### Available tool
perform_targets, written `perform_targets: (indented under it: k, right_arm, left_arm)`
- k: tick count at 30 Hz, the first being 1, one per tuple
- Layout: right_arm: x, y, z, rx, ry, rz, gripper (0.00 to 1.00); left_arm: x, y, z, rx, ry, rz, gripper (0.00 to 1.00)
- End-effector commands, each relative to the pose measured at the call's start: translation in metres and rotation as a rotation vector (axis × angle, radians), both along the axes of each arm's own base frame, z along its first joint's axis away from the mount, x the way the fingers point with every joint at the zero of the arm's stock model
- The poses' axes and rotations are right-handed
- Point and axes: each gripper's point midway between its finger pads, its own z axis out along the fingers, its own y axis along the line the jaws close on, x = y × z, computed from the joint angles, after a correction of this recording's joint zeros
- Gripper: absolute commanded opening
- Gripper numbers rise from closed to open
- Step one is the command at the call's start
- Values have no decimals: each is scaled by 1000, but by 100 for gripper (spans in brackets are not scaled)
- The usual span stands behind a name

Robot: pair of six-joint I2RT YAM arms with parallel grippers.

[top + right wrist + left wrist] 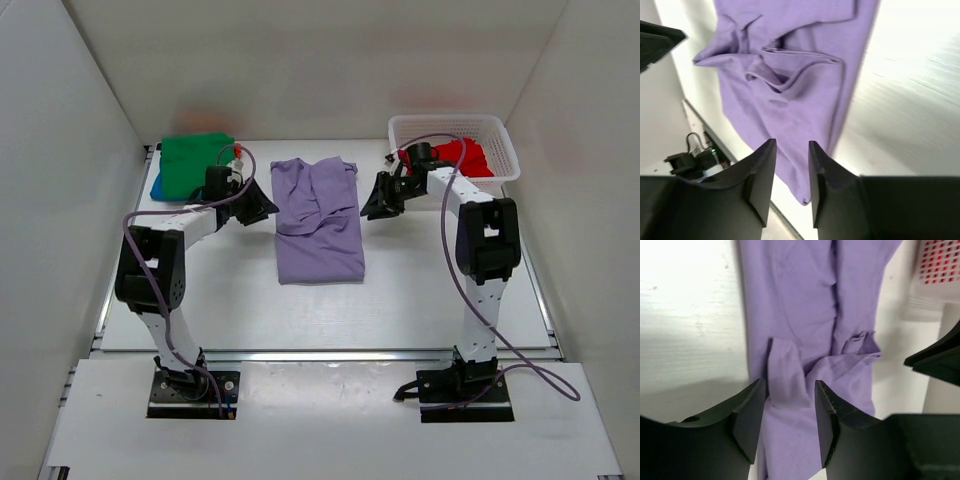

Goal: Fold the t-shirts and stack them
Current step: Fold the folded rectangular tshirt in 1/3 of the way, then grab one side of the 2/3 rectangular tshirt with both arms

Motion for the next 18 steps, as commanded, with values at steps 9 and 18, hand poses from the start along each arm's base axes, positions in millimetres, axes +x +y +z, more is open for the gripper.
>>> perform_targets:
  k: [9,18]
  right_arm:
    - [-91,-7,-6,-99,-77,-17,41]
    - [-138,15,-38,-31,-77,-213,48]
  left_arm:
    - [-88,-24,4,17,-62,-70,58]
    - [-145,-15,-26,41,-66,134,49]
